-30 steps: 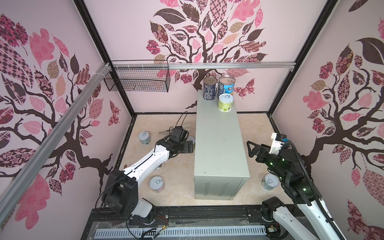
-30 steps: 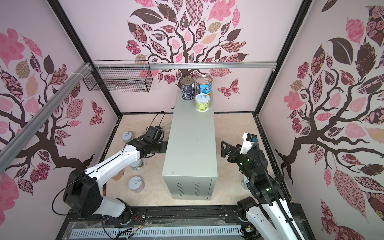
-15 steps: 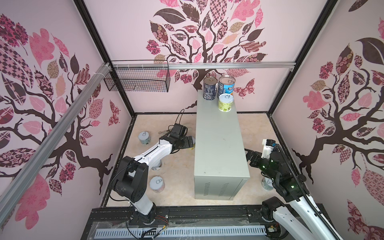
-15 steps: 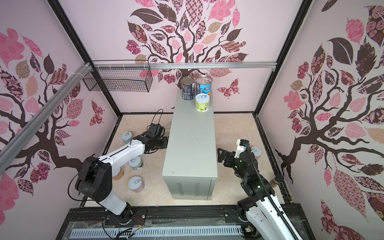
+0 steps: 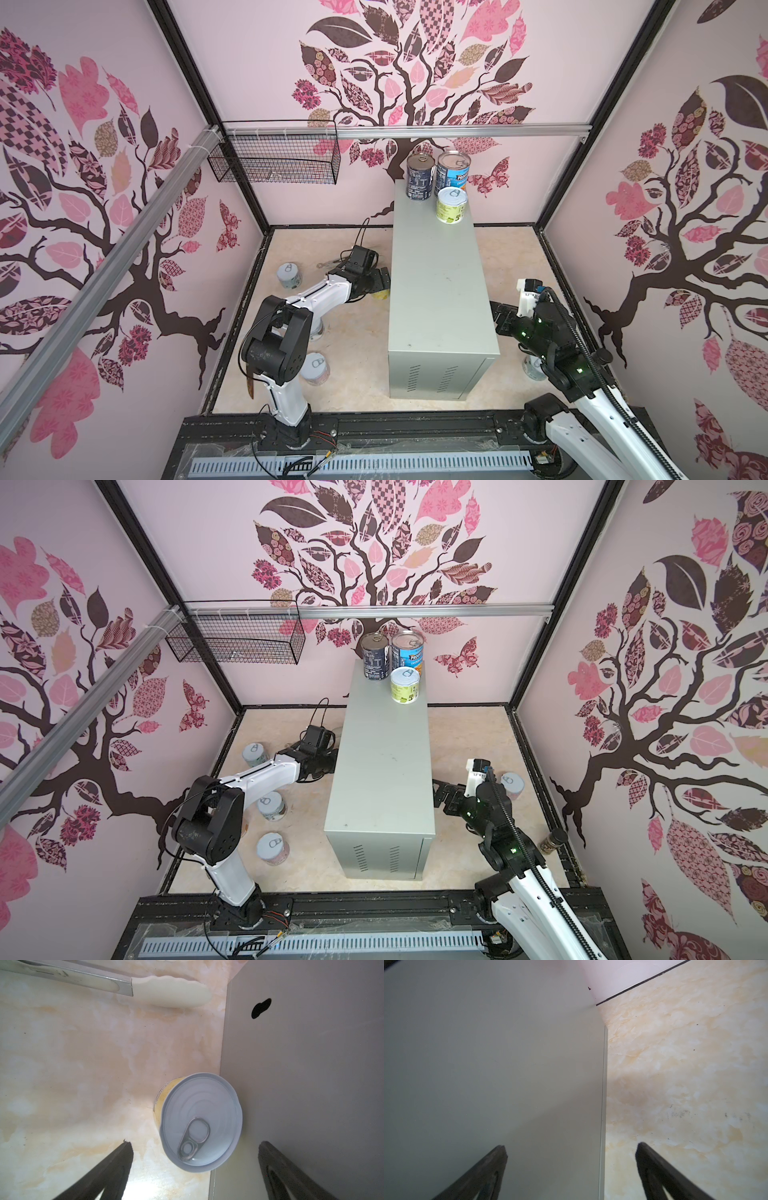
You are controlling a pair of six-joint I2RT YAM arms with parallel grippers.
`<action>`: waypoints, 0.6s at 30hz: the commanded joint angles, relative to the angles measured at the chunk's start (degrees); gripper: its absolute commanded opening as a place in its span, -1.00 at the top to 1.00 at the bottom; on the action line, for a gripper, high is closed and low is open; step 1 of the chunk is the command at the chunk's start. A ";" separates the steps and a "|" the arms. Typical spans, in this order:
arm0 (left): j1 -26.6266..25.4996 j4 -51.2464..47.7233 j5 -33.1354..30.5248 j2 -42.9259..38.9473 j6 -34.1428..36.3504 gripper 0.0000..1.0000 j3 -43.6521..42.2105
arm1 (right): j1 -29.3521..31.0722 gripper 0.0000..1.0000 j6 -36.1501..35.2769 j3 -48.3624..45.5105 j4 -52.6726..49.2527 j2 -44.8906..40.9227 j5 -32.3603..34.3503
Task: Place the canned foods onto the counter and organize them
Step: 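Move the left gripper toward the yellow can while the right gripper lowers beside the cabinet, then lower the open left gripper down around the small yellow can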
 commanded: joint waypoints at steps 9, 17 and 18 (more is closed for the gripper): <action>-0.20 1.91 0.57 5.03 0.13 -0.96 4.25 | 1.09 -1.00 -0.91 -0.50 1.29 -0.98 0.75; -0.86 0.06 -8.81 3.90 0.66 -0.92 1.99 | 1.61 -1.00 -1.00 -0.91 1.95 -0.71 0.84; -0.79 0.48 -10.84 2.84 0.77 -0.92 0.92 | 1.63 -1.00 -1.00 -0.95 2.04 -0.80 0.78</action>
